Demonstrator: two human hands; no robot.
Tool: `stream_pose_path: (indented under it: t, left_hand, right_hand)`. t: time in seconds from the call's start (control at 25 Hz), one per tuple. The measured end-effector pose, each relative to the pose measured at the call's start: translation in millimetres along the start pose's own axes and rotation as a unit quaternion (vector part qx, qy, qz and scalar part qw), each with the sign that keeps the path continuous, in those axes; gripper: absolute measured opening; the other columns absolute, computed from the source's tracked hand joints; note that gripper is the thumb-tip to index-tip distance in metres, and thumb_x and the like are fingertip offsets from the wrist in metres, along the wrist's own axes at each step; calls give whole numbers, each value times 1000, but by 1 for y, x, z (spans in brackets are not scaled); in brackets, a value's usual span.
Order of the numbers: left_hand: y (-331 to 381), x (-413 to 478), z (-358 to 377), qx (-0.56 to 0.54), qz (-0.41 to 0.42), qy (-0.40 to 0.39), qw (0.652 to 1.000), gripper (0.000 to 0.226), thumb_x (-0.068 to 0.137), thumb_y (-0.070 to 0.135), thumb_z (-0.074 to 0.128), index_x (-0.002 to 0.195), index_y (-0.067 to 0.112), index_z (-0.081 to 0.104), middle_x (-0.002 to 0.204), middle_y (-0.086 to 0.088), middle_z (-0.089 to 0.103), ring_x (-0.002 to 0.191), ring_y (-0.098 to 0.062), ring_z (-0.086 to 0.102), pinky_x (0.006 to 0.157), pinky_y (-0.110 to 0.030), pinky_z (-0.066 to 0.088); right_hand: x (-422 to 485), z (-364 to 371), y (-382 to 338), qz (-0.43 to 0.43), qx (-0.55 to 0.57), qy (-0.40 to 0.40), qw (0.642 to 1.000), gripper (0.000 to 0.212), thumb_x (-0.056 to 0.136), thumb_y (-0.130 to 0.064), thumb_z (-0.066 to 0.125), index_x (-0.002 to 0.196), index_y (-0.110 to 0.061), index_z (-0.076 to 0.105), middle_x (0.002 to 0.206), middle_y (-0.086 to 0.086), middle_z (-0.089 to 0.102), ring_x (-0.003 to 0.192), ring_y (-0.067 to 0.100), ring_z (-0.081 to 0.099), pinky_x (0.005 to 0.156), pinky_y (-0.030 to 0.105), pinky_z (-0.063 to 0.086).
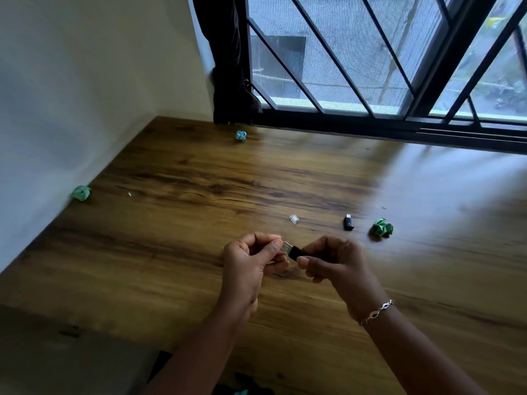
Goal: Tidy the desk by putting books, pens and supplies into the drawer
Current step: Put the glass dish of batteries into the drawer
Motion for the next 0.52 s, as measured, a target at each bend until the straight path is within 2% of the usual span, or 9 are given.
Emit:
stream_pose_path:
  t: [0.16, 0.52]
  left_hand:
    - [2, 1, -2, 17, 10, -6, 1000, 11, 83, -5, 60, 78, 4, 65, 74, -8, 67, 60, -12, 65, 56, -24, 57]
    - [2, -4, 1, 42, 11, -15, 999, 14, 81, -6, 61, 74, 6, 63, 76, -6, 68, 61, -11, 68, 53, -20, 54]
  right_hand:
    - [1, -1, -4, -6, 3, -21, 1000, 13, 70, 6, 72, 69, -5, 65, 56, 8, 60, 50, 14, 53, 45, 20, 44]
    - [5, 2, 2, -10, 8, -25, 1000, 14, 69, 10, 71, 66, -2, 65, 55, 9, 61, 46, 12, 52, 43, 20, 42]
Point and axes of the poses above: each hand's wrist, its own x-axis towards the middle knuckle, its own z-axis out of the palm, y = z × x, the point moved 2 cm from there along x, towards the middle knuckle
